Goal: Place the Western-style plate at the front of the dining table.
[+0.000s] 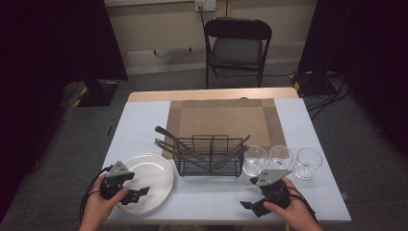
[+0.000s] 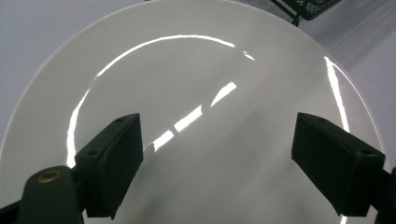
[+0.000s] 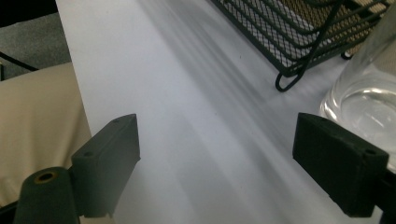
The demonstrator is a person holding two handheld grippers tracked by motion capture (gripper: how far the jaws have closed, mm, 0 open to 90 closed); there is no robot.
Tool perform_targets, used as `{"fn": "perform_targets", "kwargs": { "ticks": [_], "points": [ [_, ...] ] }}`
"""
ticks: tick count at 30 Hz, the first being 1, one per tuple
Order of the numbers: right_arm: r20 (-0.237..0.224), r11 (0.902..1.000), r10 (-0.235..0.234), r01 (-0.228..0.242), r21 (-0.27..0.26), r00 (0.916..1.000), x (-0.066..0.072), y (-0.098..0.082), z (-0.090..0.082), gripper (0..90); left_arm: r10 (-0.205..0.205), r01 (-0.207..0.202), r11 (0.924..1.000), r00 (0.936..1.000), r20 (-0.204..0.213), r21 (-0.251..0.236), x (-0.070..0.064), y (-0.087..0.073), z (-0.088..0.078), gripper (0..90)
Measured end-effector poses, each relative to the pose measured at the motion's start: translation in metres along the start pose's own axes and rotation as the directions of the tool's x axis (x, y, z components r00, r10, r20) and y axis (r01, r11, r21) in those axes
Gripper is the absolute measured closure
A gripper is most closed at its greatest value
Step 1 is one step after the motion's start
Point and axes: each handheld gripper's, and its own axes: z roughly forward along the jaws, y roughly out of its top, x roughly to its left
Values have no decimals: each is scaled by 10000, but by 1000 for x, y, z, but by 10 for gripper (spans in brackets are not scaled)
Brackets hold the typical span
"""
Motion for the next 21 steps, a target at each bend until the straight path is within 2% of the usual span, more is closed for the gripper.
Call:
{"fn": "perform_targets", "kwargs": {
  "ticks": [7,17,21],
  "points": [
    [-9,10000,37,-37,-66,10000,1,5,0,140,-100,100,9999,9998,-149,21,5,-1,-4,164],
    [-179,9993,-360,358,-67,9992,5,19,4,141,-313,310,9995,9991,-281,-106,12,-4,-10,164],
    [-244,9993,-345,342,-117,9991,5,22,4,141,-417,414,9991,9987,-305,-109,14,-6,-11,164]
  ]
}}
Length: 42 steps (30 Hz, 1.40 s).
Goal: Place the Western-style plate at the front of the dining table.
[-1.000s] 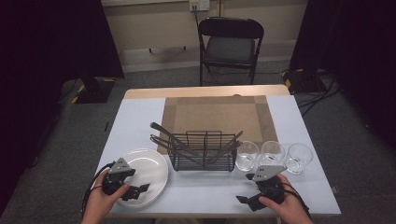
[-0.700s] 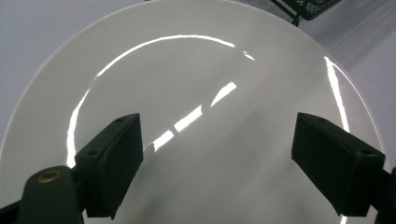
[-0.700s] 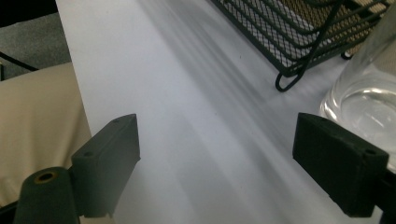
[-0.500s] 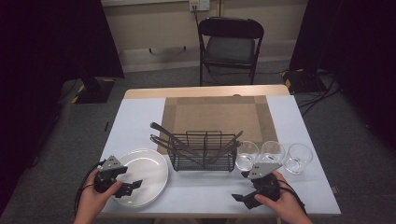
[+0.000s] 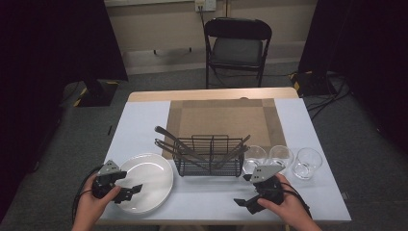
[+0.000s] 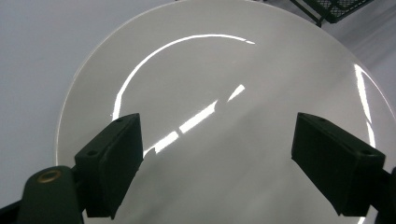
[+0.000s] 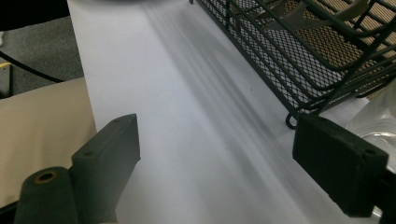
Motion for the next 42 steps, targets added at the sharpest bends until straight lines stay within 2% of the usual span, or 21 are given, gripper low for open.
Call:
{"fn": "perform_targets", "kwargs": {
  "ticks": [4,6,10,14,18,27,36,42],
  "points": [
    [-46,9999,-119,119,48,9999,2,2,0,142,-52,52,10000,10000,-12,-71,1,1,1,164],
    [-64,9998,-163,163,71,9998,4,3,1,142,53,-53,10000,10000,-10,-5,2,1,2,164],
    [-188,9996,-267,269,107,9995,6,6,3,142,-63,63,9999,10000,-39,-86,2,1,1,164],
    [-272,9994,-336,339,99,9991,9,8,5,141,66,-66,10000,10000,-32,-40,2,-1,1,164],
    [-291,9991,-395,400,158,9988,12,9,8,141,28,-28,10000,10000,-84,44,4,-4,-3,164],
    [-505,9973,-678,692,262,9964,17,19,17,140,-412,409,9991,9989,-243,-112,9,-13,-10,164],
    [-729,9964,-783,805,278,9943,18,26,25,140,-482,479,9988,9979,-428,-97,12,-18,-15,164],
    [-890,9955,-897,921,232,9920,20,31,30,140,-678,671,9976,9963,-529,-149,15,-22,-16,164]
  ]
}}
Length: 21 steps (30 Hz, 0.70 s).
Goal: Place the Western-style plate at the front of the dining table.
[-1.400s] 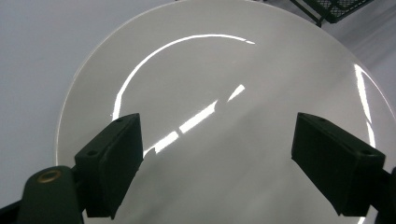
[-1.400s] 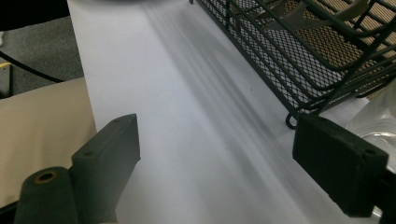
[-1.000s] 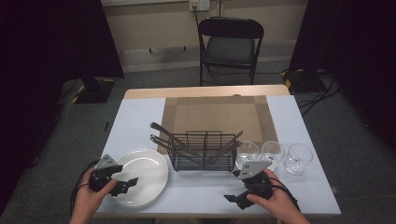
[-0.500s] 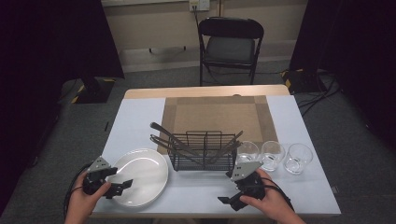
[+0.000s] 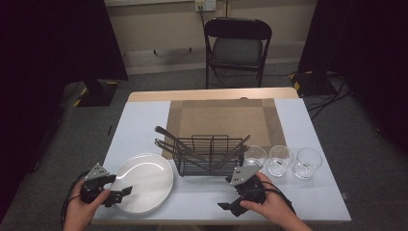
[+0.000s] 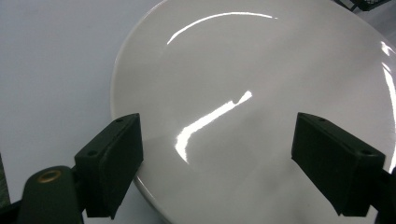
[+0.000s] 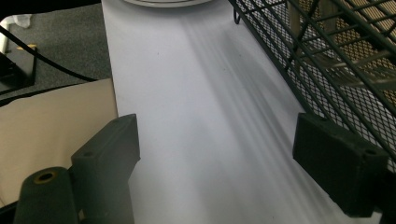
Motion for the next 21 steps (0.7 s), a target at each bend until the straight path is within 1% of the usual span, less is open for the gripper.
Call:
{"fn": "perform_targets", "kwargs": {
  "ticks": [3,9,11,20,21],
  "points": [
    [-78,10000,-89,89,33,9999,1,3,3,140,16,-16,10000,10000,32,-38,1,0,0,164],
    [-131,9999,-128,128,22,9998,2,6,8,140,-76,75,9999,10000,-42,-125,4,0,-2,164],
    [-169,9998,-180,180,-6,9997,3,7,10,140,-80,78,9997,9999,-94,-221,5,0,-4,164],
    [-232,9996,-273,273,-2,9994,5,9,14,140,-100,96,9997,9998,-172,-230,9,0,-3,164],
    [-251,9998,-201,201,-12,9995,5,10,15,140,-177,173,9996,9997,-187,-237,10,0,-3,164]
  ]
}}
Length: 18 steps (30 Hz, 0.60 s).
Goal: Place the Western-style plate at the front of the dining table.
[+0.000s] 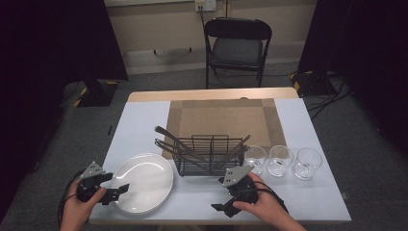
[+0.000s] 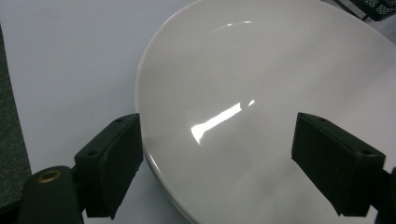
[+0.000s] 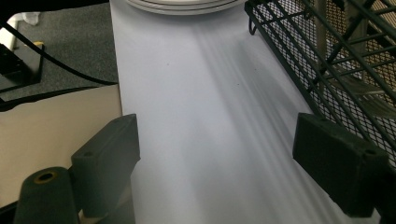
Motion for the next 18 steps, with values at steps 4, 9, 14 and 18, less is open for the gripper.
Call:
{"fn": "perform_targets", "kwargs": {
  "ticks": [4,9,14,18],
  "points": [
    [-25,10000,-64,64,28,10000,0,1,2,140,-108,108,9999,9999,24,-54,1,0,0,164],
    [-88,10000,-86,86,28,9999,1,1,6,140,-78,78,10000,10000,15,-39,2,0,0,163],
    [-195,9999,-110,110,4,9997,2,2,10,140,-114,114,9999,9999,-35,-13,4,-1,-1,164],
    [-257,9999,-164,164,9,9995,2,3,13,140,-198,198,9998,9998,-25,-53,5,-1,-1,164]
  ]
}}
